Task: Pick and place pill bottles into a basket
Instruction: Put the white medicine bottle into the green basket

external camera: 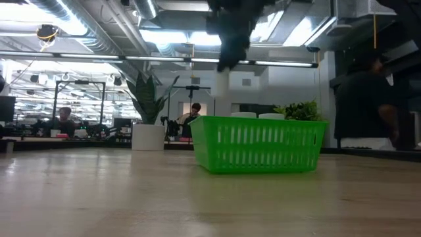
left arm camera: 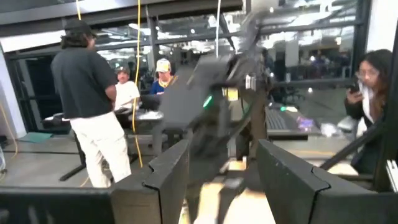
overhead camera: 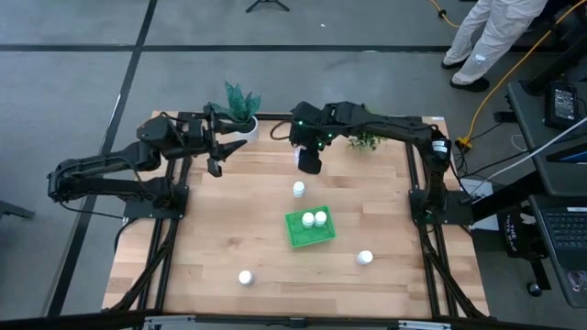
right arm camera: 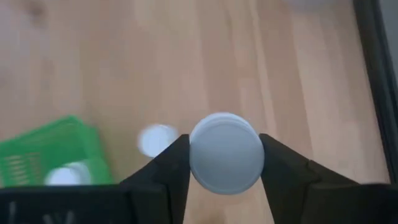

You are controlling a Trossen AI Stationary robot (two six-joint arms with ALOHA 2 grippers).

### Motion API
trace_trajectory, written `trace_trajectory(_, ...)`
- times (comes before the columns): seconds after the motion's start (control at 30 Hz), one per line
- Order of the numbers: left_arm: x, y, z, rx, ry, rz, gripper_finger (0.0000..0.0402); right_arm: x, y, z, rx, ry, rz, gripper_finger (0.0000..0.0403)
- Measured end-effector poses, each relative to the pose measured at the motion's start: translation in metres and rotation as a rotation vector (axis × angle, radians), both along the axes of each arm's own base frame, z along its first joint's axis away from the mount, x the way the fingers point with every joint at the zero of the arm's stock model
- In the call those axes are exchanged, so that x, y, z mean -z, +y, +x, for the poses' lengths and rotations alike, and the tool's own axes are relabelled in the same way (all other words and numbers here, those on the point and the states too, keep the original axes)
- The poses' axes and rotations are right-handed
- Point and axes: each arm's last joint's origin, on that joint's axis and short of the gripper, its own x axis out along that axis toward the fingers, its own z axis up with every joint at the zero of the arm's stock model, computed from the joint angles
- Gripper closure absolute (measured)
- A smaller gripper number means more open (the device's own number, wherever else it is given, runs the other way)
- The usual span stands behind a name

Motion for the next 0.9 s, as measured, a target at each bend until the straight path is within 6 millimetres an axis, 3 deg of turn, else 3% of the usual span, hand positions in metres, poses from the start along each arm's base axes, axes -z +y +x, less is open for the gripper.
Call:
trace_trajectory(0.23,-0.004,-0.005,-0.019,-0.003,-0.008,0.025,0.0222,-0.036,0.062,0.006,-0.036,-0.097,-0.008,0.0248)
trace_trajectory(0.57,0.005,-0.008,-0.025,0.022,0.084,-0.018,0.0222,-0.037,0.151,0.006,-0.076,-0.114,-0.022,0.0248)
trace_trajectory(0.7,0.006,-0.008,-0.025,0.022,0.101,-0.023,0.0222,-0.038,0.166,0.004,-0.062,-0.129,-0.051,0.0248)
trace_trajectory(0.9,0.001,-0.009,-0.03,0.027,0.041,-0.046,0.0222,-0.029,0.172,0.009,-0.098,-0.11,-0.076,0.0247)
